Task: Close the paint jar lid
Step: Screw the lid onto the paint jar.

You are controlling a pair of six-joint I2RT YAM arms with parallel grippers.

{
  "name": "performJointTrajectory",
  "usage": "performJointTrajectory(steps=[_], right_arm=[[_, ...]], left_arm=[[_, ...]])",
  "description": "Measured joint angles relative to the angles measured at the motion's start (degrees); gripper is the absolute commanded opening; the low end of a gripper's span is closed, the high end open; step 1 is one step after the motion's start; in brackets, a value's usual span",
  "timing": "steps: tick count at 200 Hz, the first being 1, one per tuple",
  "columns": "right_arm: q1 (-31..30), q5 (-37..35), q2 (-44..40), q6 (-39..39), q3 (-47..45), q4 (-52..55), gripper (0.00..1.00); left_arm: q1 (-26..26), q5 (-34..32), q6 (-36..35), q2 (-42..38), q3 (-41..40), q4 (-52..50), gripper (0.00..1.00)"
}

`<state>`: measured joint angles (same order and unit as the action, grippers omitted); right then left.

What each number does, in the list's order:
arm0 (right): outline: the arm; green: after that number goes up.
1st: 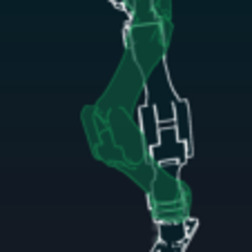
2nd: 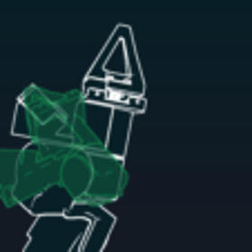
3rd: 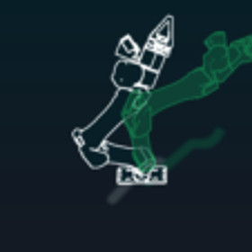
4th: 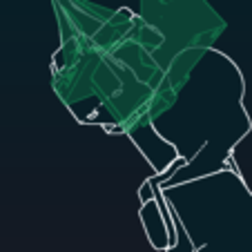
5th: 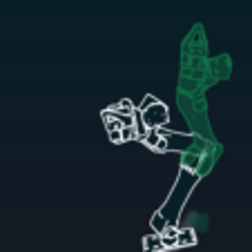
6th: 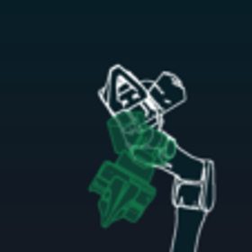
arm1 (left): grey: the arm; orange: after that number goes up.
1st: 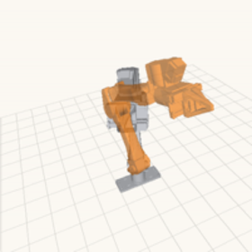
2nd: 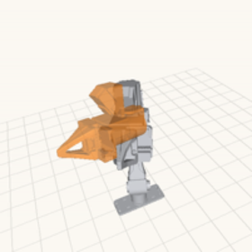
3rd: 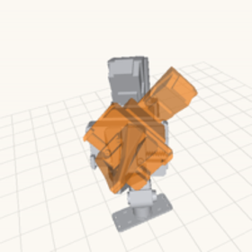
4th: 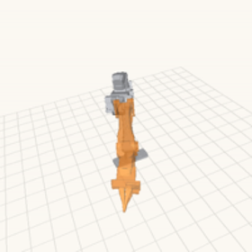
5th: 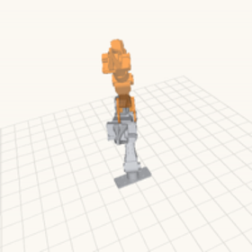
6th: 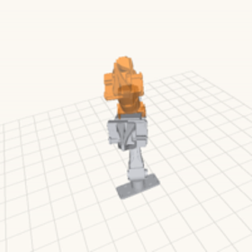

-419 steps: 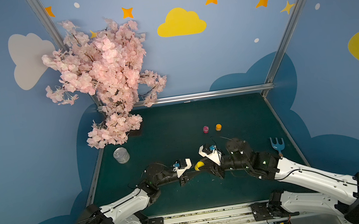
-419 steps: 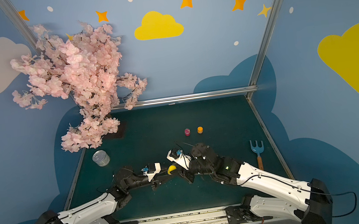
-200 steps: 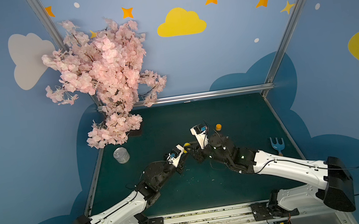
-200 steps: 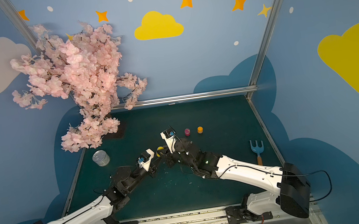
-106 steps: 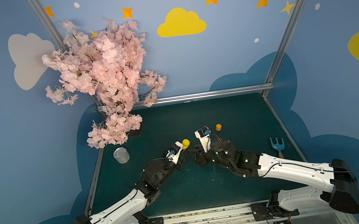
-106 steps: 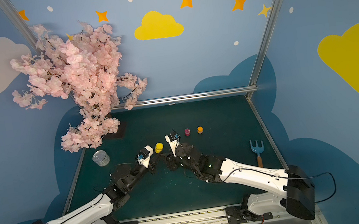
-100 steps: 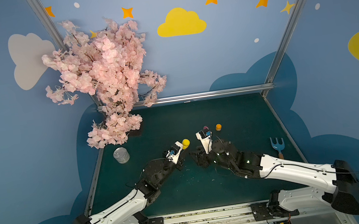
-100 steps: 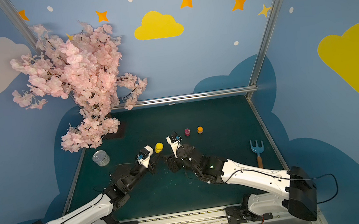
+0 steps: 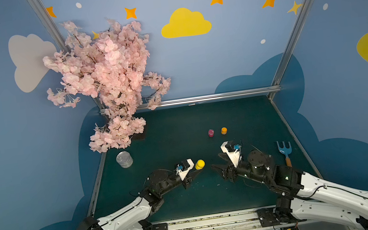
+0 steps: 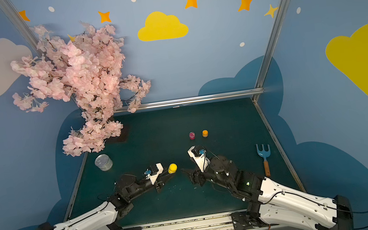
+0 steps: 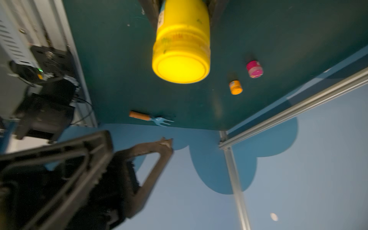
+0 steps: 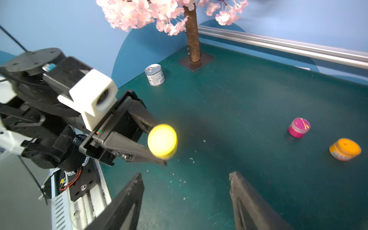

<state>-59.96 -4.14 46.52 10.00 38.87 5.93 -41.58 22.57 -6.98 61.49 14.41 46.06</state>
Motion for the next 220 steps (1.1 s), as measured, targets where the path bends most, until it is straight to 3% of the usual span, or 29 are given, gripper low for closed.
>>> performJointTrajectory(steps=[30,72,134,220], right_arm=[[1.55,8.63,2.91,-5.73,1.99,0.11,0.70],[3.58,20.96,6.56,-10.32,1.99,-1.29,0.67],[4.59,27.71,7.13,-12.41,1.73,-3.41,0.60],[5.07,28.85,7.69,-12.83,1.44,-3.52,0.49]], left_arm=[[0.02,11.61,1.42,4.46,0.98,1.14,0.28],[0.02,17.64,2.64,4.02,1.22,2.78,0.28],[0.00,18.78,2.75,2.45,1.22,3.34,0.28],[0.02,17.40,2.71,0.66,1.18,3.52,0.28]])
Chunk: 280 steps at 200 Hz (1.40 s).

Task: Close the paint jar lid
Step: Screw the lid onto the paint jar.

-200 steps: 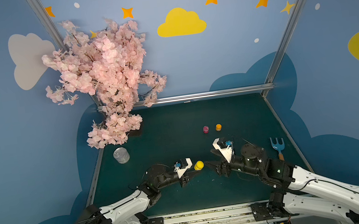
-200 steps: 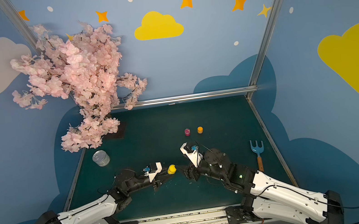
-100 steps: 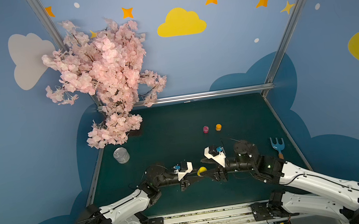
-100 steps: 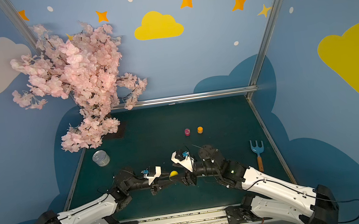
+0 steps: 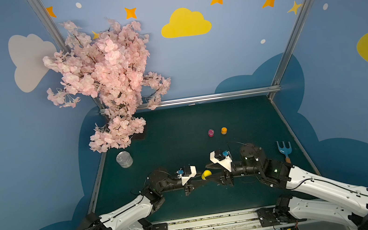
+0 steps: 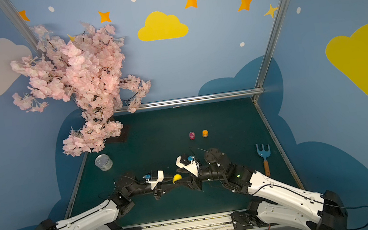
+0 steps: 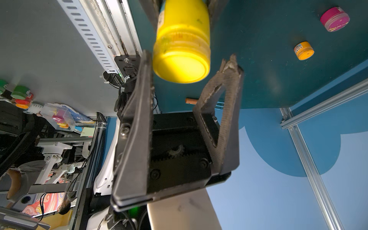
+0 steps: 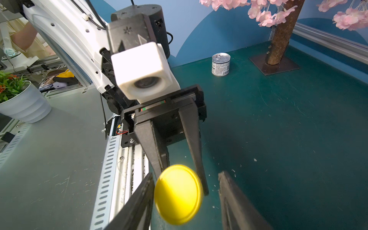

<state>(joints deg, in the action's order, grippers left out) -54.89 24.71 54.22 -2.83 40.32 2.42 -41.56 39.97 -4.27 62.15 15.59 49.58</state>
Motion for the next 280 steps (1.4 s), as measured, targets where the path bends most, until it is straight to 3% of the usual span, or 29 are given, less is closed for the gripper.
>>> performJointTrajectory(steps=[99,156,214,280], right_arm=[[0.00,-0.11,0.76,0.31,0.00,-0.55,0.17],[0.00,-2.60,3.39,2.78,1.97,-3.13,0.00],[-0.68,-9.44,6.91,8.87,5.68,-4.55,0.00],[-3.78,-29.35,11.96,20.83,9.99,-6.99,0.00]], left_arm=[[0.02,-2.91,-0.17,-0.96,-0.50,-0.52,0.28],[-0.55,-12.02,-1.09,-6.36,-0.59,-4.57,0.27],[-1.33,-23.19,-4.61,-7.06,1.90,-7.10,0.26],[-2.91,-39.47,-9.03,-0.46,8.48,-7.32,0.26]])
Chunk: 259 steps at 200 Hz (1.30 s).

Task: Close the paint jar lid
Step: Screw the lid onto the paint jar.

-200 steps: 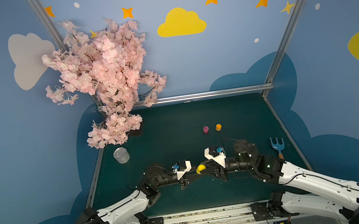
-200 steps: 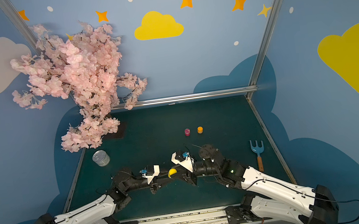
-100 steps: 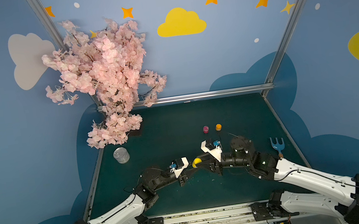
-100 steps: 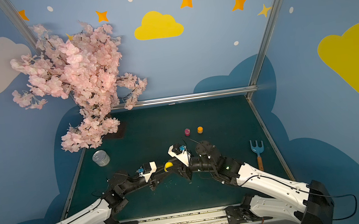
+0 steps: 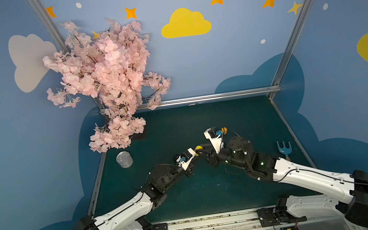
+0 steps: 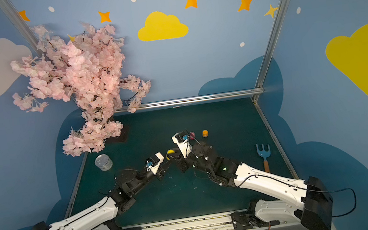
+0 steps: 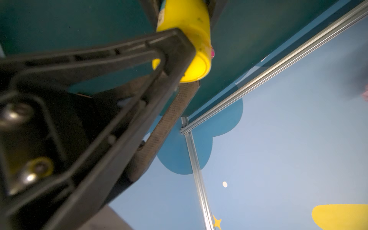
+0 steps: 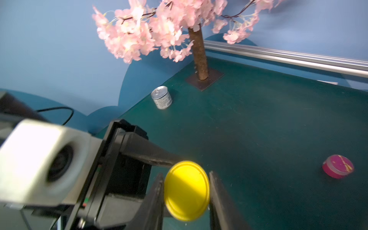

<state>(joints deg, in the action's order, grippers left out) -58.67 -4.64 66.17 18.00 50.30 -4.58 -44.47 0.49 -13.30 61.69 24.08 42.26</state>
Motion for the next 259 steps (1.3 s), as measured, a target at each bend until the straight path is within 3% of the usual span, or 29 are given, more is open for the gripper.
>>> performJointTrajectory(steps=[62,72,92,106,145,182,209,235,259], right_arm=[[-2.32,-13.46,5.60,9.16,2.82,-0.70,0.00],[-2.58,-14.36,5.70,9.53,2.82,-0.44,0.09],[-3.06,-15.50,4.90,10.03,2.49,-0.09,0.39],[-3.43,-15.41,3.37,10.45,1.40,0.68,0.51],[-5.62,-14.86,-3.48,11.58,-4.15,5.75,0.62],[-5.70,-15.78,-11.56,10.86,-11.08,7.65,0.63],[-5.40,-16.65,-17.77,5.44,-15.89,7.61,0.63],[-3.30,-11.56,-21.38,-2.97,-16.83,7.41,0.63],[-1.01,-2.10,-23.43,-10.78,-16.74,7.10,0.63]], left_arm=[[-0.98,-9.22,-0.85,6.69,3.26,1.46,0.26],[-1.09,-9.40,-0.81,7.06,3.26,1.51,0.26],[-1.36,-9.07,-0.55,7.06,3.26,1.77,0.27],[-1.57,-9.20,-0.20,7.02,3.30,2.10,0.27],[0.00,-11.23,0.87,6.91,3.89,2.58,0.27],[0.20,-10.49,1.88,6.78,2.89,1.97,0.28],[1.29,-2.84,2.73,5.60,-0.92,1.90,0.29],[2.19,13.20,2.86,5.09,-4.17,1.92,0.29],[2.14,27.98,3.96,6.03,-4.44,3.37,0.29]])
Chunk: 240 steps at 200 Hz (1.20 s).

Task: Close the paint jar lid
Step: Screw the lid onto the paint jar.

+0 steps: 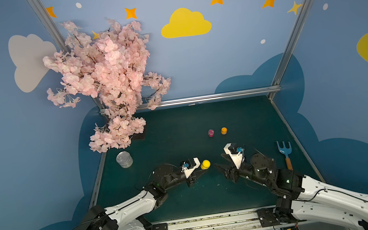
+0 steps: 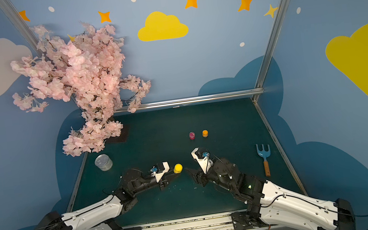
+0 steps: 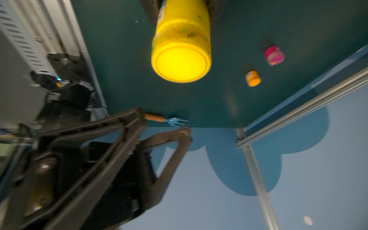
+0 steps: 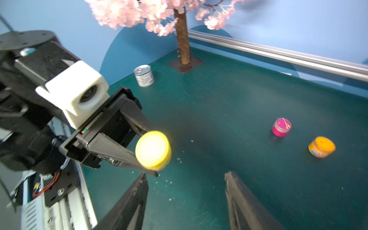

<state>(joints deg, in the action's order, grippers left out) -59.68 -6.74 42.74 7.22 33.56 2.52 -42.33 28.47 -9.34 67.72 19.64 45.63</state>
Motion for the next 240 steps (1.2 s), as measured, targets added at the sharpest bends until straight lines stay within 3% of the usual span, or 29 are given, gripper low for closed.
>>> performJointTrajectory(steps=[39,91,116,160,185,214,240], right_arm=[[2.93,15.69,0.66,-8.11,0.70,-0.02,0.62],[4.96,28.70,3.69,-10.95,1.01,-0.98,0.55],[5.49,30.86,4.79,-11.17,1.05,-1.01,0.50],[6.25,32.37,4.79,-10.86,1.05,-1.51,0.32],[6.47,32.54,4.79,-10.86,1.05,-1.49,0.32],[6.62,32.61,4.94,-10.80,1.05,-1.55,0.40],[6.71,32.74,5.77,-10.67,1.05,-2.08,0.32]], left_arm=[[-0.22,13.38,1.20,3.43,1.79,0.09,0.29],[-0.22,16.68,1.22,2.34,1.79,0.02,0.29],[-0.22,16.65,1.22,1.79,1.79,0.07,0.29],[-0.33,16.44,1.18,1.79,1.79,0.07,0.29],[-0.37,16.31,1.01,1.79,1.79,0.07,0.29],[-0.42,15.63,0.96,1.70,1.75,0.04,0.29],[-0.44,14.99,0.76,1.53,1.55,0.00,0.28]])
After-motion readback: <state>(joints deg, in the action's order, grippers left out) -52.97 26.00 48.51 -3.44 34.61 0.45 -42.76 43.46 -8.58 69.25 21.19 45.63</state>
